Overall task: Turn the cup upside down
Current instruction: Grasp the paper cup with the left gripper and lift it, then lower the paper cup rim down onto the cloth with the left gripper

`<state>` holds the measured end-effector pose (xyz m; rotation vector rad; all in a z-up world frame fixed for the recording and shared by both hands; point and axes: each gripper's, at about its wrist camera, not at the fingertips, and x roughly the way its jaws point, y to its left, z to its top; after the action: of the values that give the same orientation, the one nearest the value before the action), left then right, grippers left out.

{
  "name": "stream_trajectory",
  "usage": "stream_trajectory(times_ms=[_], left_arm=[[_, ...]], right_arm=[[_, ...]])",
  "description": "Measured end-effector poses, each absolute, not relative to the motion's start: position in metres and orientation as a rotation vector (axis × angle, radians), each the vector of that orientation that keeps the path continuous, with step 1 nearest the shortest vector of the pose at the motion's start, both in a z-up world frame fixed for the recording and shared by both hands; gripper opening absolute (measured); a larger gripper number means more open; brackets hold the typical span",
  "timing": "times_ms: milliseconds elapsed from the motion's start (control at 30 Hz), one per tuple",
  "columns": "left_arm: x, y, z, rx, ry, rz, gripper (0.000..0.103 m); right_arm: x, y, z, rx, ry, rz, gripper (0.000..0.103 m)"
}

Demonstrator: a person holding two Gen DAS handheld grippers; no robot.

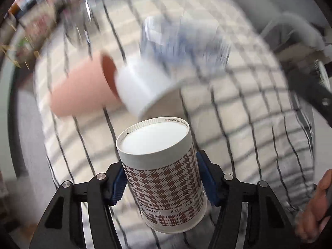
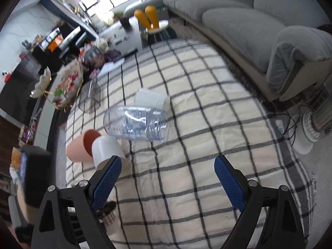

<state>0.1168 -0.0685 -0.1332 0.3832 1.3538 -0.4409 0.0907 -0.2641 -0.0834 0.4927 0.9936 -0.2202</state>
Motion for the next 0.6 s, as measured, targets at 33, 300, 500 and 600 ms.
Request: stream_trajectory(times_ms=[33, 300, 500, 600], left_arm=[[0.107, -0.064, -0.128, 0.379, 1.255, -0.431, 0.062], [0.083, -0.074, -0.102, 0.265, 0.783, -0.490, 0.062], [0.062, -0.091, -0.108, 0.245, 0.676, -0.540, 0.062], [0.059, -0.098, -0.111, 0.218, 0.639, -0.546, 0.062]], right_arm=[[0.087, -0.265, -0.083, 0.487, 0.984, -0.229, 0.091], [0.048, -0.266, -0.106, 0.435, 0.975, -0.299, 0.091], [0.027, -0.273, -0.120, 0.447, 0.993, -0.326, 0.091], [0.017, -0.281, -0.122, 0.464, 0.988, -0.352, 0.091]])
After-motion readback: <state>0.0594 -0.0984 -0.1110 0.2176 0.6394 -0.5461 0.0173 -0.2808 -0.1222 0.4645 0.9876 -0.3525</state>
